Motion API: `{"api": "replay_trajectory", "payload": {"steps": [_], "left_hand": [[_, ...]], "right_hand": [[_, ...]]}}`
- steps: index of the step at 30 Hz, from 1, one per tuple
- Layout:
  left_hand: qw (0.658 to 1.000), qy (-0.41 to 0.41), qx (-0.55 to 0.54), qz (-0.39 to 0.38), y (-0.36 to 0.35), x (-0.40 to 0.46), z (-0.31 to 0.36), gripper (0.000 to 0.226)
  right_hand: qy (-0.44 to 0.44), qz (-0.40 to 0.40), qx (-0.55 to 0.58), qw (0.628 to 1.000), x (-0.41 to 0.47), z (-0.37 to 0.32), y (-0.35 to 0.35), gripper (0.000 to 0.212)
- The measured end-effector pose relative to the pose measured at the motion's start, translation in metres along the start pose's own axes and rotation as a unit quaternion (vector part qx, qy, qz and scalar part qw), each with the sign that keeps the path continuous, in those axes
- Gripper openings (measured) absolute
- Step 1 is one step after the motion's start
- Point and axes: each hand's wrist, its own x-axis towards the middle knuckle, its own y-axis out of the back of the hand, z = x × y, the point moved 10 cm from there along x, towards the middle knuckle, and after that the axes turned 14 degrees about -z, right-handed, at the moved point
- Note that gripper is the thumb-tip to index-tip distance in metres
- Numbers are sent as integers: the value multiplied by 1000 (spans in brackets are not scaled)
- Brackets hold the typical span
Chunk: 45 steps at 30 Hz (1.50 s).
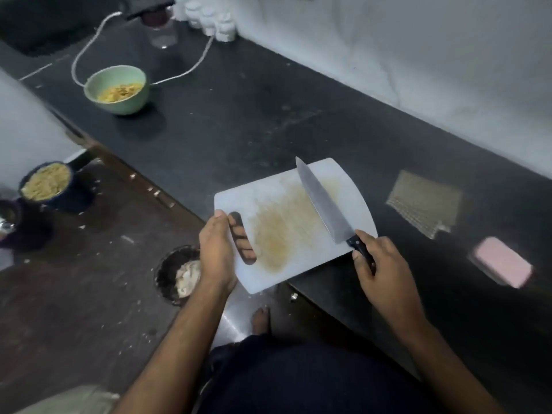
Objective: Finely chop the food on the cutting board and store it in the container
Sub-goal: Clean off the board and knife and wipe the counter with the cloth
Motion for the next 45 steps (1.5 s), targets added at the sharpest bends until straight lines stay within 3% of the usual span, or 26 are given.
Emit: {"api": "replay_trajectory", "payload": {"steps": [3, 10, 15, 22, 32, 34, 37, 40, 42, 45], "left_hand": [[998, 40, -7, -51, -46, 2, -34, 42], [990, 99, 54, -89, -109, -17, -113, 41], [976, 108, 168, -85, -130, -30, -131, 42], [959, 134, 219, -120, -157, -29, -147, 42], [873, 200, 368, -248, -192, 12, -155, 38], [819, 150, 494, -250, -200, 22, -147, 38], [660, 47, 716, -222, -213, 31, -129, 41], [542, -6, 815, -204, -223, 34, -120, 44], [510, -20, 838, -194, -227, 33, -118, 46], [513, -62, 837, -177, -239, 25, -112, 46]], "right_hand": [[-29, 9, 11, 999, -34, 44, 12, 44], [-95, 5, 20, 995, -109, 126, 34, 42], [-126, -27, 9, 992, -151, 154, 33, 40], [-150, -16, 38, 988, -178, 171, 36, 36], [-214, -31, 69, 974, -181, 179, 39, 26], [-215, -19, 79, 973, -177, 177, 40, 25], [-203, -3, 93, 975, -172, 170, 39, 26], [-188, 19, 119, 975, -166, 166, 39, 27], [-191, 31, 154, 969, -164, 168, 38, 26], [-215, 46, 219, 951, -166, 175, 36, 30]]}}
